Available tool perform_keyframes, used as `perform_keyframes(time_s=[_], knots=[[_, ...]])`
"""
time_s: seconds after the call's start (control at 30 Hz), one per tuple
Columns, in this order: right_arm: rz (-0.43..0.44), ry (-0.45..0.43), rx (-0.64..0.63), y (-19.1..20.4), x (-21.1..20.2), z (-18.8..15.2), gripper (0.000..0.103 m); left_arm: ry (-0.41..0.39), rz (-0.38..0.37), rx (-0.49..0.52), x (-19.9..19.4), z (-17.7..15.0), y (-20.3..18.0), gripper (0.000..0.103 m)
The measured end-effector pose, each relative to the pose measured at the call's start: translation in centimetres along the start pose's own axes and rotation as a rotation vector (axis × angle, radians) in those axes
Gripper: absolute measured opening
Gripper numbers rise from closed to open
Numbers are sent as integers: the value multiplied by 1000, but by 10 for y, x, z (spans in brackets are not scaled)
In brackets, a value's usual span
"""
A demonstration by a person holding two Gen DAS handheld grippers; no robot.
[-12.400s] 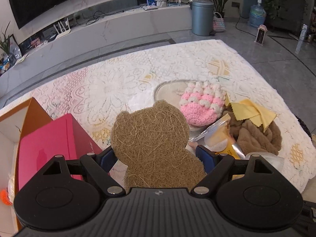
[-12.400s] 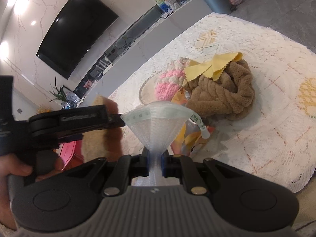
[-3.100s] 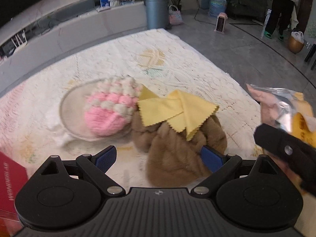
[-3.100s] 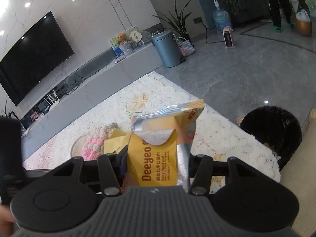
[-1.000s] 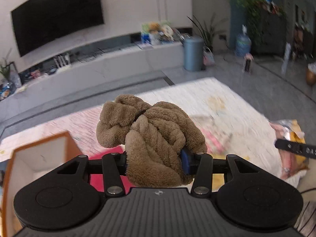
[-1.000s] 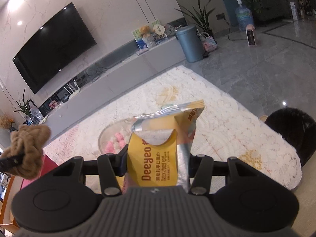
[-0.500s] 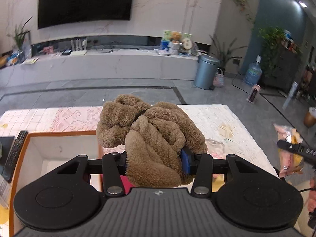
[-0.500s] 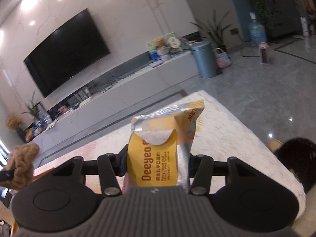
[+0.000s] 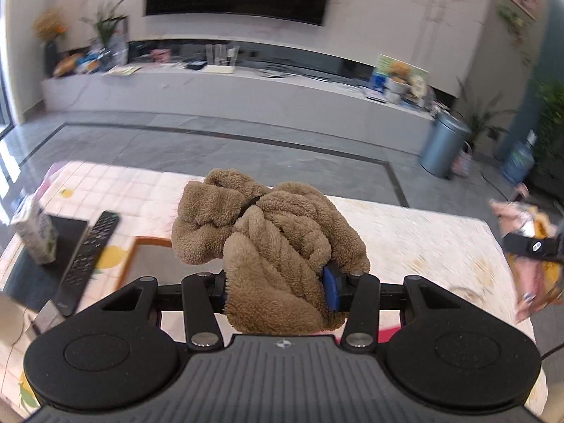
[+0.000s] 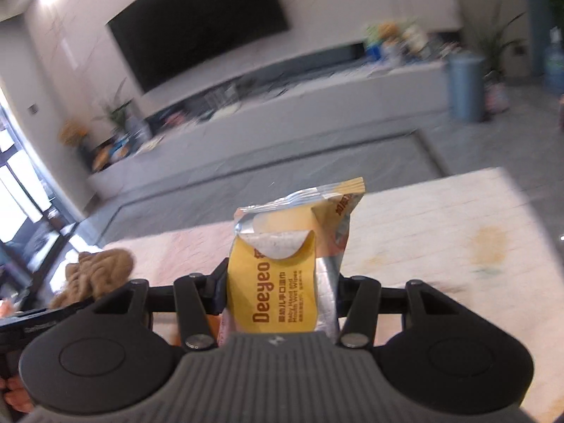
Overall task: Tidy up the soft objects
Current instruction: 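Carry the brown towel and snack bag over the cardboard box with both tools, then open both tools to drop the towel and snack bag into the box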
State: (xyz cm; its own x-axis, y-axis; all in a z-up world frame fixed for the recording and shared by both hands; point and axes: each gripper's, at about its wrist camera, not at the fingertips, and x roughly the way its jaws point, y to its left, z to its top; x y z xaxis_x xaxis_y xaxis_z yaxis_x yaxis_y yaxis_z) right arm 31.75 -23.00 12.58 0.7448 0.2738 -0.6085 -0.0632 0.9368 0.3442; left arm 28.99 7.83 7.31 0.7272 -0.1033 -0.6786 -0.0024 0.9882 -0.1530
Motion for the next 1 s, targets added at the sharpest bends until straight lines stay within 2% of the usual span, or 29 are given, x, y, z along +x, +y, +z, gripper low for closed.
perform_keyframes(time_s=[0.1,0.23,0.43,0.6,0.7,0.9,1.0], knots=[[26,35,-61,44,28,-6,52,1,13,-25,-3,-5,27,53],[154,85,-89,94,60,-20,52,-29,22,-34,-10,-23,52,54],[210,188,-164,150,104,-52,52,-16,-53,-135,-1,-44,83,54],[190,265,-226,169,137,-76,52,-43,-6,-133,16,-52,94,53],[183,301,-220,167,152,-85,51,-49,8,-137,28,-52,99,54],[143,328,-227,164,175,-91,51,-9,-16,-125,48,-57,105,56],[139,337,-227,162,178,-91,51,10,1,-113,51,-58,102,59]])
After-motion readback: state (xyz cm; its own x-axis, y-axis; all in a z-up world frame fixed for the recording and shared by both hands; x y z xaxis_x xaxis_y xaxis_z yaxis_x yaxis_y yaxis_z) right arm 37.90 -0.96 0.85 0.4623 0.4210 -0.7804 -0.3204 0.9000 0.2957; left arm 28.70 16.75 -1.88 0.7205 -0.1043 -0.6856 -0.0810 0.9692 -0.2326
